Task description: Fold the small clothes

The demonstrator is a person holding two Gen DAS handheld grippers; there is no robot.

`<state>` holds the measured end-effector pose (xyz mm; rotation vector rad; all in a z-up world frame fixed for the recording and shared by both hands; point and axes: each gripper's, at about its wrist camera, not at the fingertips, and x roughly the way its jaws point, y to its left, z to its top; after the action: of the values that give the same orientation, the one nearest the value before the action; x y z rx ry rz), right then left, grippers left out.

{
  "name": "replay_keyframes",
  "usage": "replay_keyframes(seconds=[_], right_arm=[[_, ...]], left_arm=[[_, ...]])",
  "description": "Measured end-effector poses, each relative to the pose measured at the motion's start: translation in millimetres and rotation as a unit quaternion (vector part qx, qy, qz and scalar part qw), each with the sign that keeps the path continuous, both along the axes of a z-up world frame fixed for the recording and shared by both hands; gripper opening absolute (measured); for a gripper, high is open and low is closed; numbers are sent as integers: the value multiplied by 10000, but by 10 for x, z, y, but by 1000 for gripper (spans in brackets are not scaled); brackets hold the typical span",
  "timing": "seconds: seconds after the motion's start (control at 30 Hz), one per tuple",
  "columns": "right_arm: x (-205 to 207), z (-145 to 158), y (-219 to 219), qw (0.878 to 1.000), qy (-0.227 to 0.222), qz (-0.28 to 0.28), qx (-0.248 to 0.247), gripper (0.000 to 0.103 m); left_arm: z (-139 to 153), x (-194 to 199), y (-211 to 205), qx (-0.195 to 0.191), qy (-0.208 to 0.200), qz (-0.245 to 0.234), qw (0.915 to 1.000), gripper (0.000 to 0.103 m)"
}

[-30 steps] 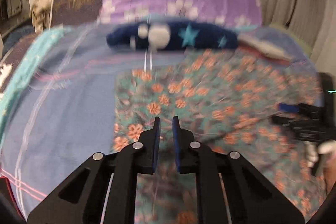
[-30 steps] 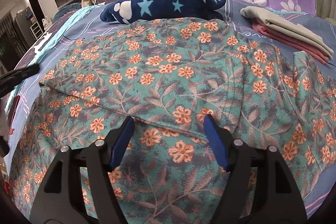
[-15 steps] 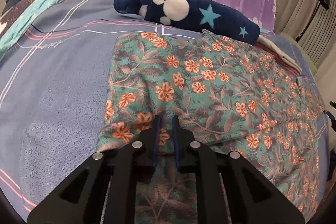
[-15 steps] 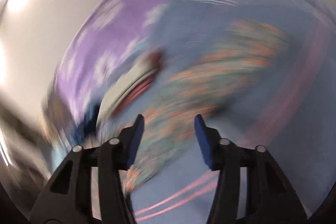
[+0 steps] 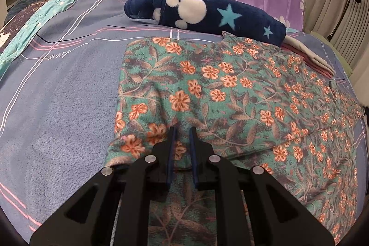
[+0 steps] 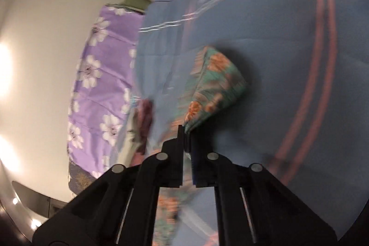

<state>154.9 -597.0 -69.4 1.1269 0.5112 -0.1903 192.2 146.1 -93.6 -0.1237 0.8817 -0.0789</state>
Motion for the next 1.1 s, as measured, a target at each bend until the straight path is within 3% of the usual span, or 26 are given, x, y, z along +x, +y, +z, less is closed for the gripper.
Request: replay_keyframes(seconds=[0.13, 0.27, 0.33, 0.43, 0.5, 0.67, 0.8, 0.9, 1.0, 1.1], right_arm=[[259, 521, 1007, 9880, -726, 1288, -450, 6], [468, 862, 2487, 9416, -1314, 2984, -844, 6], [501, 811, 3158, 9146, -1345, 3707, -897, 6], [521, 494, 4017, 8748, -944, 4579, -1272, 6], [527, 235, 4288, 8613, -564, 4817, -1513, 6], [512, -191, 4263, 8634, -79, 4831, -1453, 9], [469, -278, 4197, 8613, -213, 4868, -1440, 9], [393, -278, 4192, 8527, -354, 4976, -1551, 11], [382, -256, 4272, 8470, -443, 5033, -1655, 14], [397, -243, 4317, 8448, -458, 5044, -1728, 15]], left_arm=[[-3, -9, -6, 16, -19, 0, 10000, 13], [-4, -8, 21, -92, -23, 1, 10000, 13], [-4, -9, 55, -225, -29, 3, 9997, 14], [-16, -8, 117, -450, -33, 11, 9990, 14], [-23, -5, 145, -575, -32, 10, 9983, 14], [-28, 1, 158, -687, -35, -18, 9976, 16], [72, -28, 82, -713, -44, -83, 9974, 31], [234, -74, -127, -1329, -92, -535, 9896, 38], [365, -58, -484, -1613, -101, -1116, 9805, 58], [305, 119, -776, -1863, 281, -1292, 9736, 60]])
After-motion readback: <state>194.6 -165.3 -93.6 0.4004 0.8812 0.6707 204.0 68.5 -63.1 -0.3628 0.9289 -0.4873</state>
